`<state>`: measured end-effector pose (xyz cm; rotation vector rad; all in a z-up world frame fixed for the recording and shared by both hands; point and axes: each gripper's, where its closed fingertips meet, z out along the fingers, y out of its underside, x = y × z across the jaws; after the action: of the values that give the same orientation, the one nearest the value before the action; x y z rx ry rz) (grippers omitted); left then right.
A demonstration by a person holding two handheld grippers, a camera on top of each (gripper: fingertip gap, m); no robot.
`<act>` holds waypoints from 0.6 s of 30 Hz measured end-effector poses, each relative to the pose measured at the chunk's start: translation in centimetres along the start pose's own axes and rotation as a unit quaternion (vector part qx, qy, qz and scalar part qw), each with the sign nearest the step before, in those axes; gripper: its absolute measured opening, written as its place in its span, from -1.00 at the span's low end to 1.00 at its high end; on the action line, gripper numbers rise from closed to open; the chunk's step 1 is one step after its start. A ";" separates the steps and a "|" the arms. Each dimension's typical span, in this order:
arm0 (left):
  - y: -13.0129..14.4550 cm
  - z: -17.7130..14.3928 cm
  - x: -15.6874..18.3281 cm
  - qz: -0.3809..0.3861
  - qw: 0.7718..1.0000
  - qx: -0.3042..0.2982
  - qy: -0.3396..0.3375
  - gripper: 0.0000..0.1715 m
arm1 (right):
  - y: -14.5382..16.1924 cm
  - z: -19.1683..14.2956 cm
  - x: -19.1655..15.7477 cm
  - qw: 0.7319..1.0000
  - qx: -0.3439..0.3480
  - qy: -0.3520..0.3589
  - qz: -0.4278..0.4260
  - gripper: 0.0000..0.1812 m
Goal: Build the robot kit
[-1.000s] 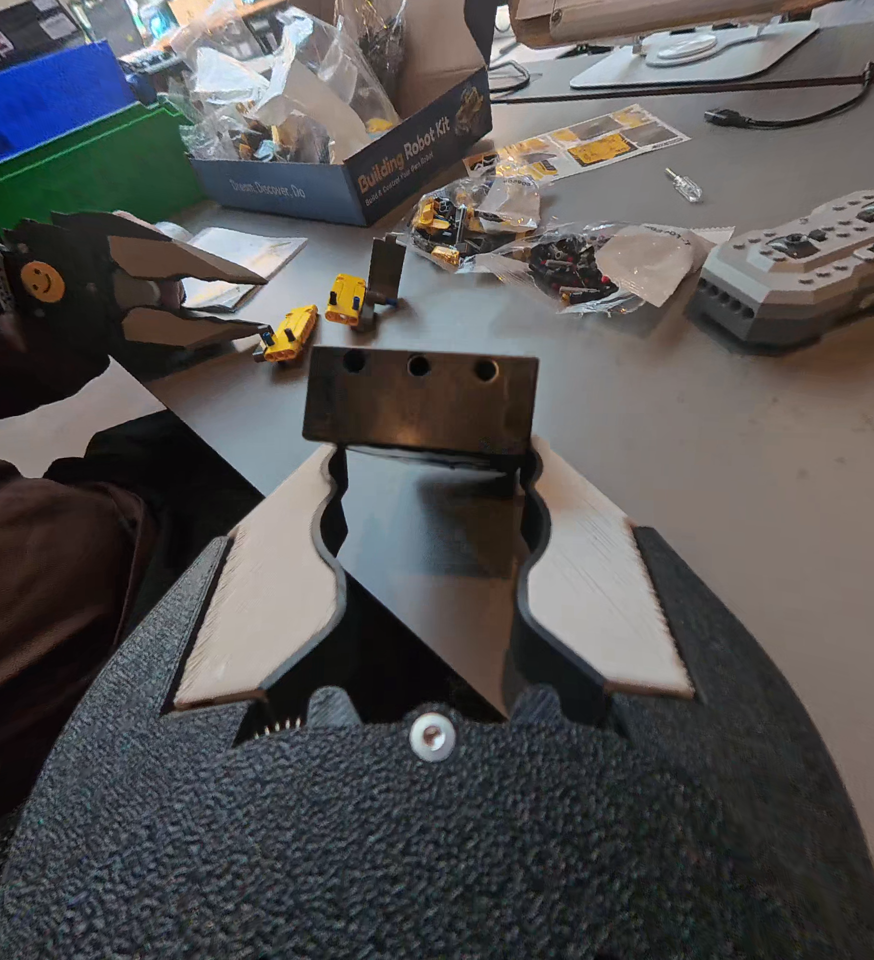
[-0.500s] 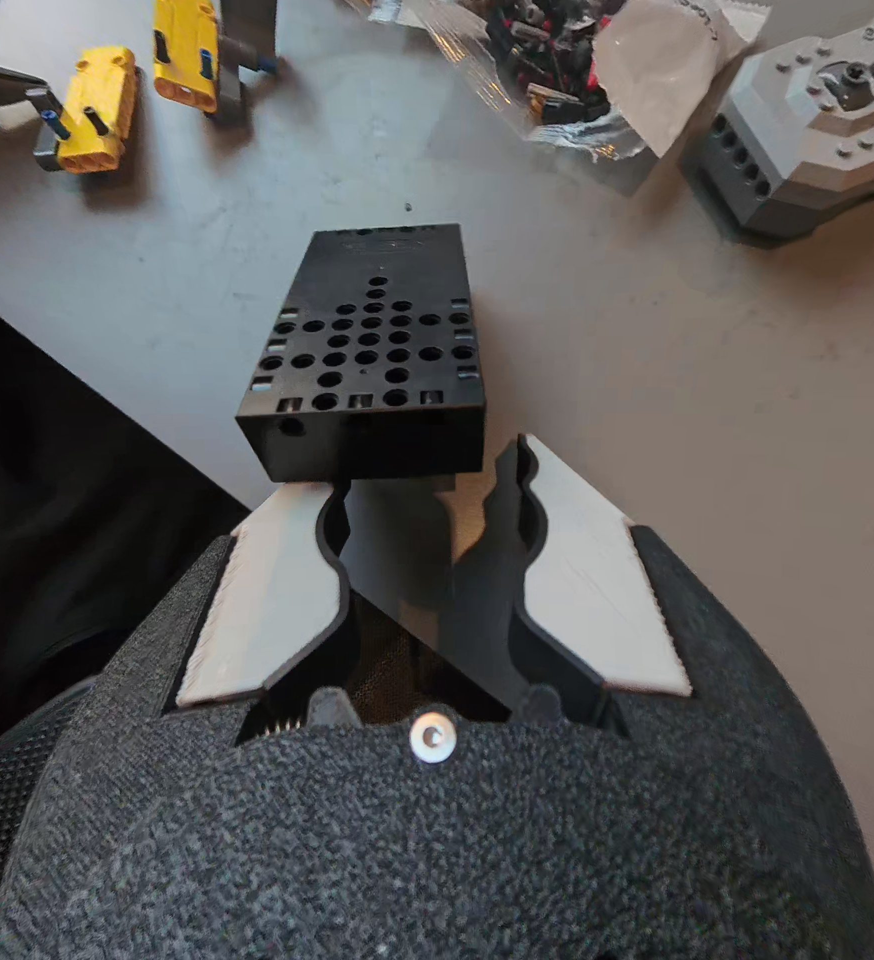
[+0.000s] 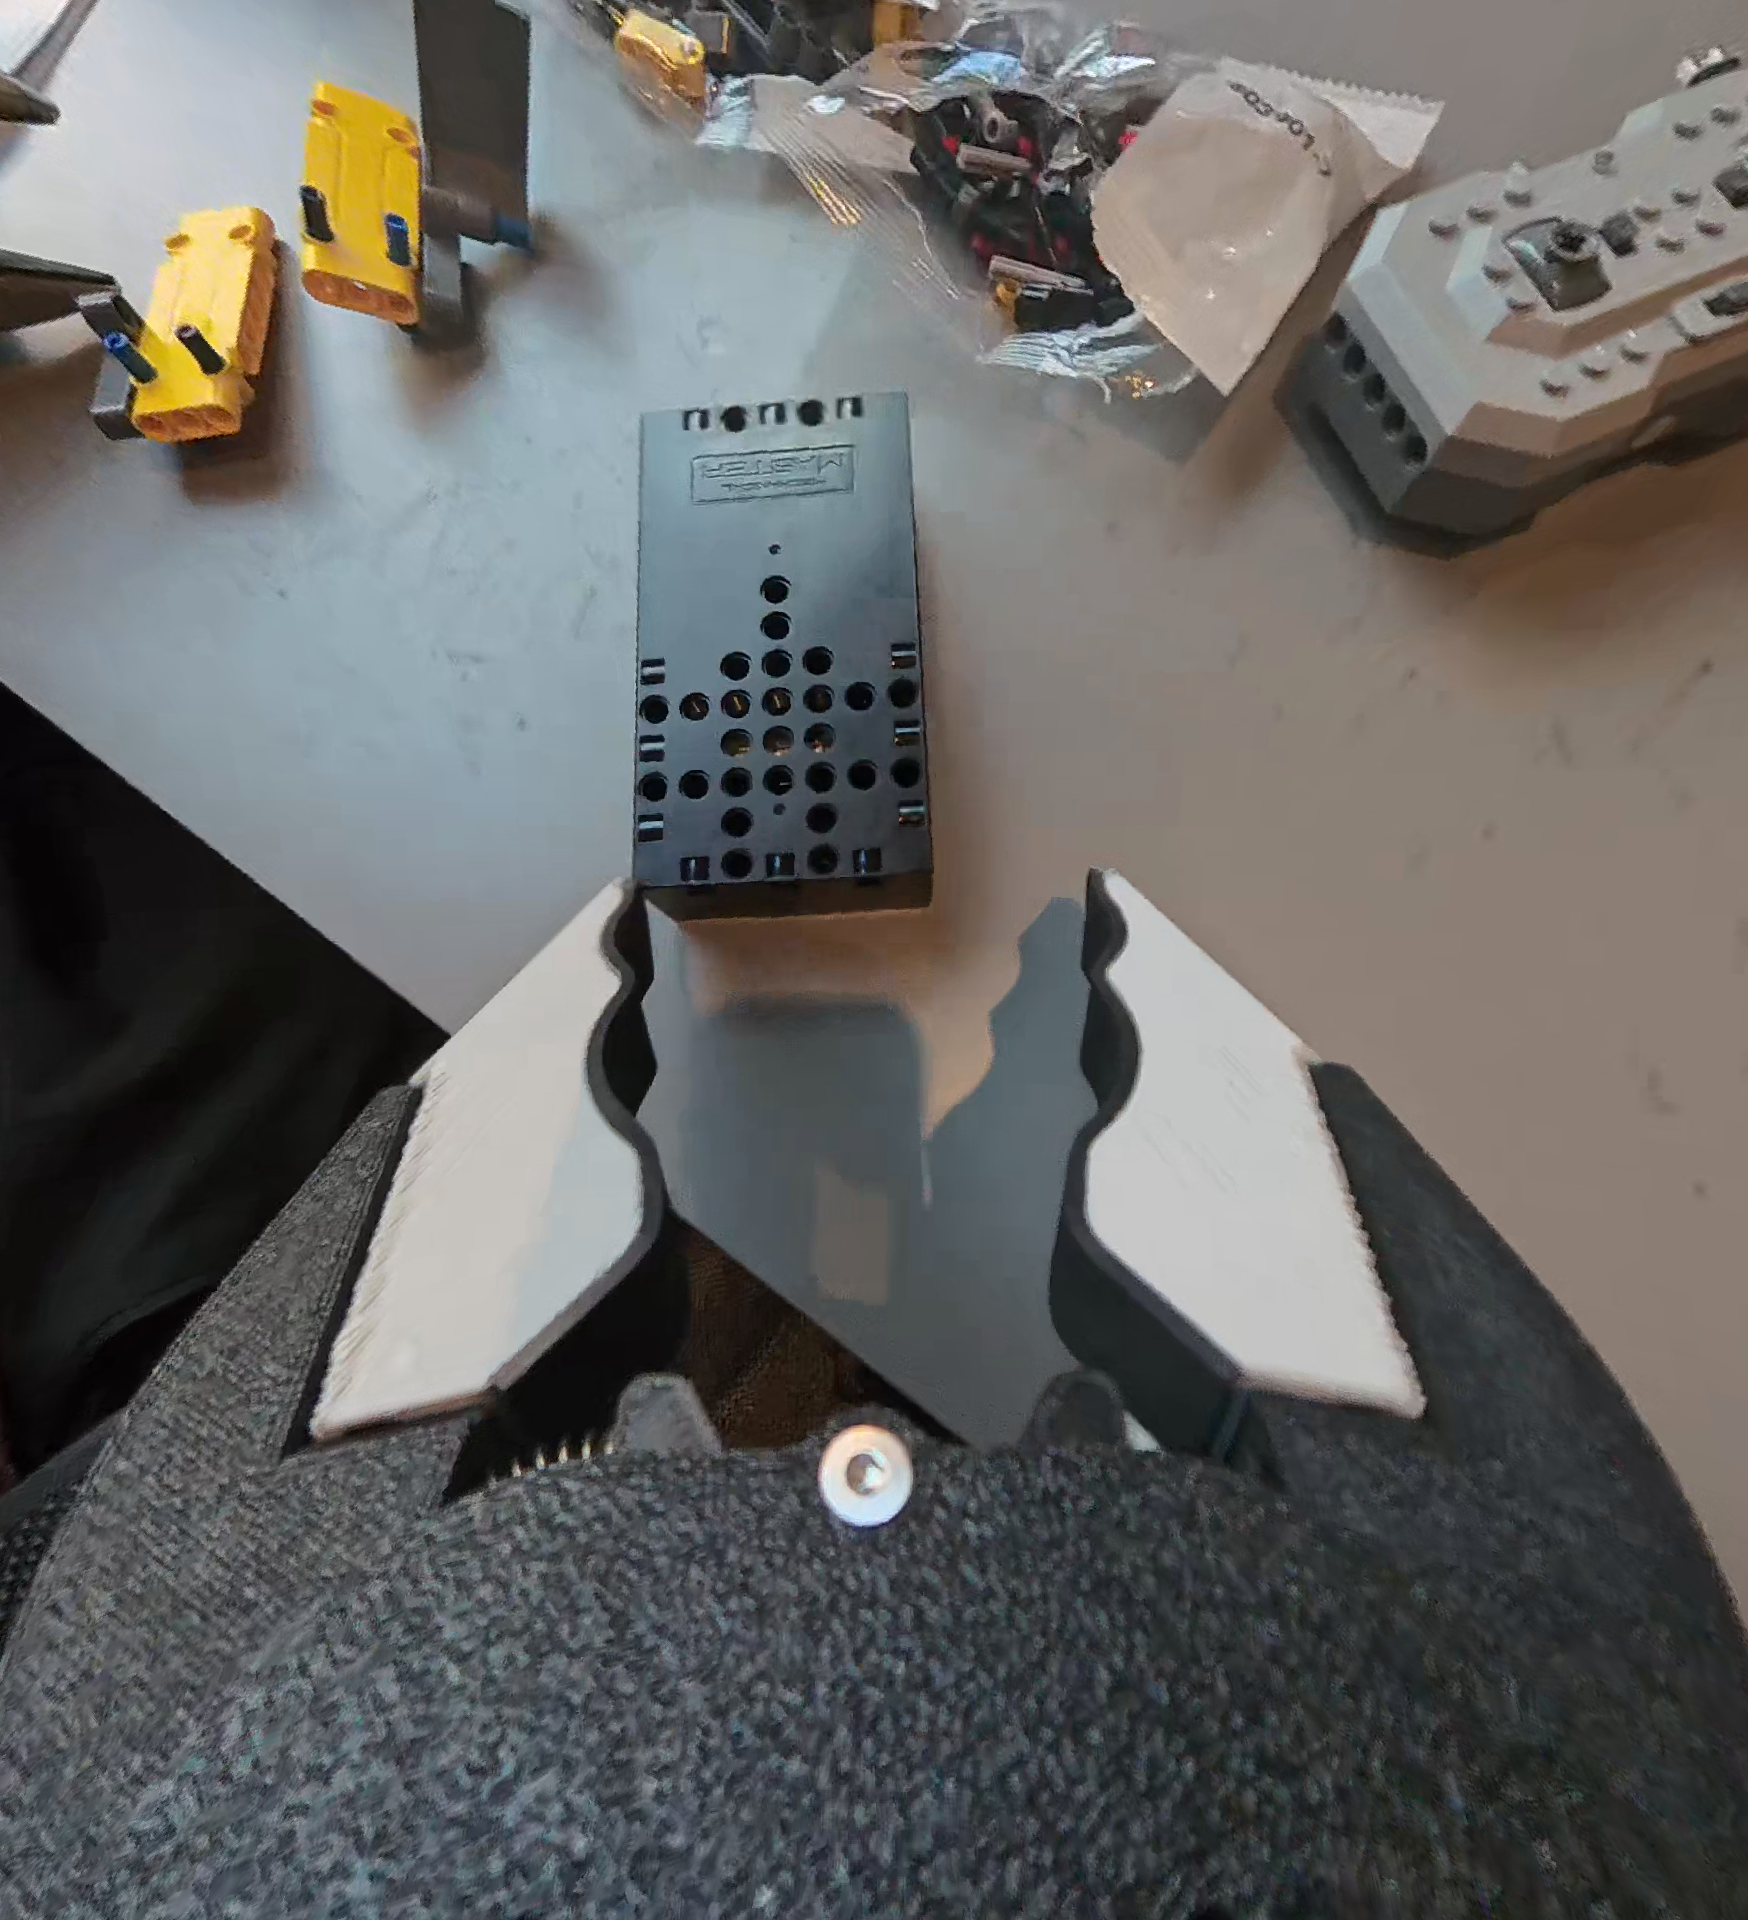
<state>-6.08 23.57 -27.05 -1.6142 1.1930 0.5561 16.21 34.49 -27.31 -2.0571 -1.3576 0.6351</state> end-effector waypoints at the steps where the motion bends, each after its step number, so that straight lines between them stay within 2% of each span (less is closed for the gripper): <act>1: 0.0 0.0 0.0 0.000 1.000 -0.001 0.000 -0.70 | -0.3 0.3 -0.1 1.000 -0.001 -0.004 0.000 -0.04; 4: 0.1 0.0 0.0 -0.001 1.000 -0.002 -0.001 -0.70 | -0.9 1.2 -0.5 1.000 -0.008 -0.021 -0.007 0.04; 12: 0.0 0.0 0.1 0.004 1.000 0.000 0.000 -0.72 | -1.9 3.0 -3.0 0.998 -0.030 -0.048 -0.020 0.04; 16: -0.3 -0.1 0.3 0.009 1.000 0.006 0.002 -0.72 | -1.4 4.3 -3.2 0.997 -0.064 -0.023 -0.044 -0.18; 18: -0.3 -0.1 0.3 0.008 1.000 0.007 0.003 -0.72 | -1.6 4.6 -3.8 0.996 -0.067 -0.027 -0.056 -0.19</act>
<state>-5.73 23.36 -27.09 -1.5961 1.2127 0.5531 10.70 32.45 -29.26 -2.0642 -1.5726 0.5696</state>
